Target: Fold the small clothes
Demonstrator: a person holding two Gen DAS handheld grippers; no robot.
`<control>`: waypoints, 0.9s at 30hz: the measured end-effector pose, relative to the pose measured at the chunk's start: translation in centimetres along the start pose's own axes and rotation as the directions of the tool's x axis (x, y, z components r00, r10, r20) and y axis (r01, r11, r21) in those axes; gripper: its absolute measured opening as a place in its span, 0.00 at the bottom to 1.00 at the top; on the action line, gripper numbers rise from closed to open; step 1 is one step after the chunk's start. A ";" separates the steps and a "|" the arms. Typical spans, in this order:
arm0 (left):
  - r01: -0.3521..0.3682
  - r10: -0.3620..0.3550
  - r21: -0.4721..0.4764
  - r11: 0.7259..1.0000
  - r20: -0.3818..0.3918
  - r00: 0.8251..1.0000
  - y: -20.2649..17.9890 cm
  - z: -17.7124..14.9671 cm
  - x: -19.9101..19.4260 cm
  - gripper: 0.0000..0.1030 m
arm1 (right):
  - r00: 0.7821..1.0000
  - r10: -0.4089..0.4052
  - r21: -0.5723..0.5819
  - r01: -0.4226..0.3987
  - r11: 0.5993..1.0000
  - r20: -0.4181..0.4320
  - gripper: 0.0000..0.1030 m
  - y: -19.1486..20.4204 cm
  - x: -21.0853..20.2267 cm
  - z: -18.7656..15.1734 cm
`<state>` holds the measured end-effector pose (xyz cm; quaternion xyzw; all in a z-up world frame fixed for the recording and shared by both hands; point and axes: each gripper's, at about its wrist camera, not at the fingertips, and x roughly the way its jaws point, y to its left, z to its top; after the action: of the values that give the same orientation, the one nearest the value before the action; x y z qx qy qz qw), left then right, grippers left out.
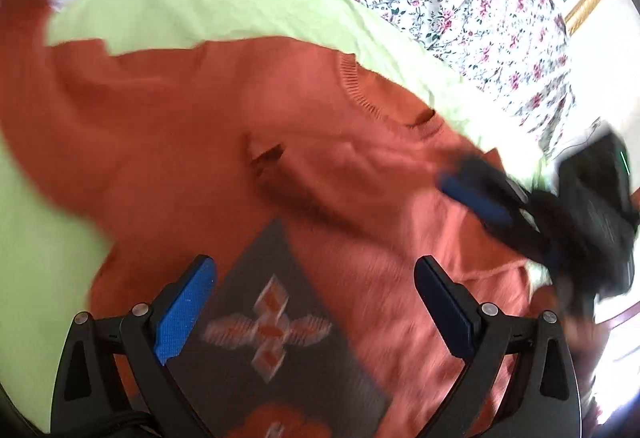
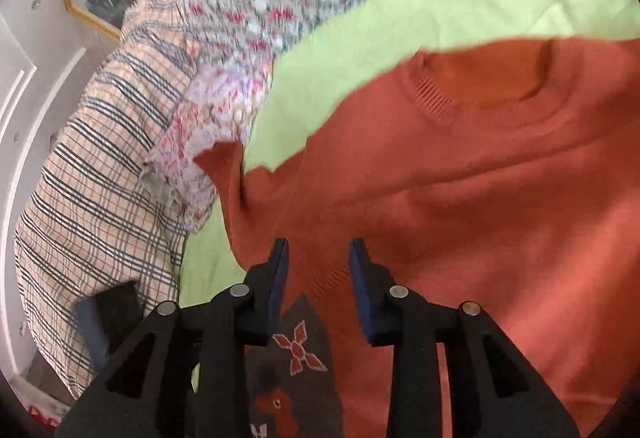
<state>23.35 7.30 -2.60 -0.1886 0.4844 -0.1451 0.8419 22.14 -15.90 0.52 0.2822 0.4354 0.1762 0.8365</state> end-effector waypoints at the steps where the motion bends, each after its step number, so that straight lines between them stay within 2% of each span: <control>1: 0.016 -0.017 -0.018 1.000 -0.022 1.000 0.2 0.9 1.1 0.97 | 1.000 -0.011 0.008 0.011 1.000 0.022 0.32 -0.3 -1.3 -0.3; 4: 0.064 -0.068 -0.069 0.996 -0.049 0.996 0.8 3.1 3.5 0.93 | 0.996 -0.045 0.027 0.043 0.999 0.082 0.32 -0.9 -5.3 -1.9; 5: 0.078 -0.081 -0.062 0.995 -0.042 0.996 0.8 3.7 4.0 0.84 | 0.993 -0.062 0.038 0.058 0.998 0.102 0.32 -1.3 -6.8 -2.7; 6: 0.087 -0.088 -0.040 0.995 -0.038 0.995 0.4 4.0 4.4 0.59 | 0.990 -0.077 0.048 0.071 0.996 0.116 0.32 -1.6 -7.8 -3.4; 7: 0.095 -0.096 -0.015 0.995 -0.046 0.994 0.0 4.3 4.9 0.41 | 0.987 -0.091 0.059 0.084 0.995 0.130 0.32 -2.0 -8.7 -4.0; 8: 0.103 -0.102 0.006 0.995 -0.064 0.993 -0.4 4.4 5.4 0.03 | 0.984 -0.109 0.074 0.099 0.992 0.144 0.32 -2.3 -9.6 -4.7; 9: 0.098 -0.096 0.025 0.995 -0.068 0.993 -0.8 4.4 5.4 0.05 | 0.980 -0.125 0.093 0.111 0.989 0.157 0.32 -2.7 -10.5 -5.2; 11: 0.034 -0.037 0.097 0.995 0.025 0.999 -2.3 4.2 3.5 0.04 | 0.974 -0.147 0.119 0.128 0.985 0.170 0.32 -3.6 -11.9 -6.0; 13: -0.002 -0.020 0.145 0.989 0.154 0.988 -3.2 3.8 0.0 0.04 | 0.966 -0.182 0.122 0.161 0.979 0.182 0.32 -4.2 -13.1 -6.3; 15: -0.059 0.025 0.154 0.986 0.214 0.977 -2.6 3.4 -1.3 0.04 | 0.950 -0.235 0.123 0.213 0.969 0.204 0.32 -4.9 -14.7 -6.4; 16: -0.078 0.047 0.152 0.985 0.197 0.979 -1.8 3.4 -0.8 0.04 | 0.942 -0.258 0.123 0.236 0.964 0.215 0.32 -5.3 -15.3 -6.3; 19: -0.071 0.060 0.118 0.990 0.097 0.994 0.1 3.2 1.5 0.06 | 0.913 -0.343 0.133 0.320 0.938 0.223 0.32 -7.1 -16.6 -5.3; 22: -0.099 0.089 0.111 0.989 0.097 0.991 0.5 2.8 2.3 0.06 | 0.875 -0.432 0.147 0.408 0.901 0.219 0.32 -9.4 -17.3 -3.3; 24: -0.084 0.075 0.089 0.993 0.097 0.992 0.7 2.8 2.4 0.07 | 0.844 -0.494 0.143 0.473 0.869 0.210 0.43 -11.2 -17.3 -1.5; 25: -0.081 0.073 0.087 0.993 0.096 0.993 0.7 2.8 2.4 0.08 | 0.831 -0.521 0.136 0.503 0.854 0.195 0.45 -12.0 -16.9 -0.3; 27: -0.094 0.085 0.101 0.990 0.094 0.992 0.9 2.5 2.4 0.10 | 0.821 -0.548 0.124 0.534 0.836 0.162 0.46 -13.5 -15.7 1.6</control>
<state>26.80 7.50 -3.66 -0.1282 0.4457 -0.1238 0.8772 15.28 -35.40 2.71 0.1932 0.4213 -0.1123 0.8789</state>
